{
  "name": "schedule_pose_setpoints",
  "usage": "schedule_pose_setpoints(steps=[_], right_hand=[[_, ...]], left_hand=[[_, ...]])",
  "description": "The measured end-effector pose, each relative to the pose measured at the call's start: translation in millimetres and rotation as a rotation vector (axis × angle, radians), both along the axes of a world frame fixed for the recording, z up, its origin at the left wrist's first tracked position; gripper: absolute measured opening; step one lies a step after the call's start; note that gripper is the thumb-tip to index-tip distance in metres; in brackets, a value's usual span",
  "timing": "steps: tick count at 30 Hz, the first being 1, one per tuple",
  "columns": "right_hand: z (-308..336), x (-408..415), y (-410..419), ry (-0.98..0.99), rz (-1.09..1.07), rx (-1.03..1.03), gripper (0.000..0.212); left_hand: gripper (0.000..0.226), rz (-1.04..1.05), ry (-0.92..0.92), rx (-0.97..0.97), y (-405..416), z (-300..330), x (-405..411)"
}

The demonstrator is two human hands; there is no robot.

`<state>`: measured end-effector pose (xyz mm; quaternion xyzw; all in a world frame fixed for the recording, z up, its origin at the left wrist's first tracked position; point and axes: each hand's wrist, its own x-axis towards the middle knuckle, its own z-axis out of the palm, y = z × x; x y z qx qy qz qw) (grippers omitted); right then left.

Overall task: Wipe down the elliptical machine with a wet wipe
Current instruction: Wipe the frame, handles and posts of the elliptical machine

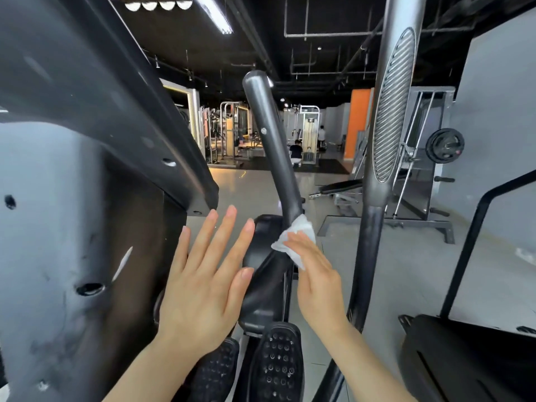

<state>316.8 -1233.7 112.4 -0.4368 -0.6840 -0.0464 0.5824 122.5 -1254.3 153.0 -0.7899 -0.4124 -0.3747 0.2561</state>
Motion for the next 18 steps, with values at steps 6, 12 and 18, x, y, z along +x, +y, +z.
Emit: schedule_pose_setpoints(steps=[6,12,18], right_hand=[[85.5,-7.3,-18.3,0.353,-0.027,0.164,0.046],[59.9,3.5,32.0,-0.169,0.008,0.089,0.044],[9.4,-18.8,-31.3,0.382,0.344,-0.328,0.041]], left_hand=[[0.051,-0.025,-0.003,-0.014,-1.2,-1.0,-1.1],[0.051,-0.044,-0.017,-0.003,-0.6,-1.5,-4.2],[0.051,-0.041,-0.02,-0.005,2.1,-0.9,-3.2]])
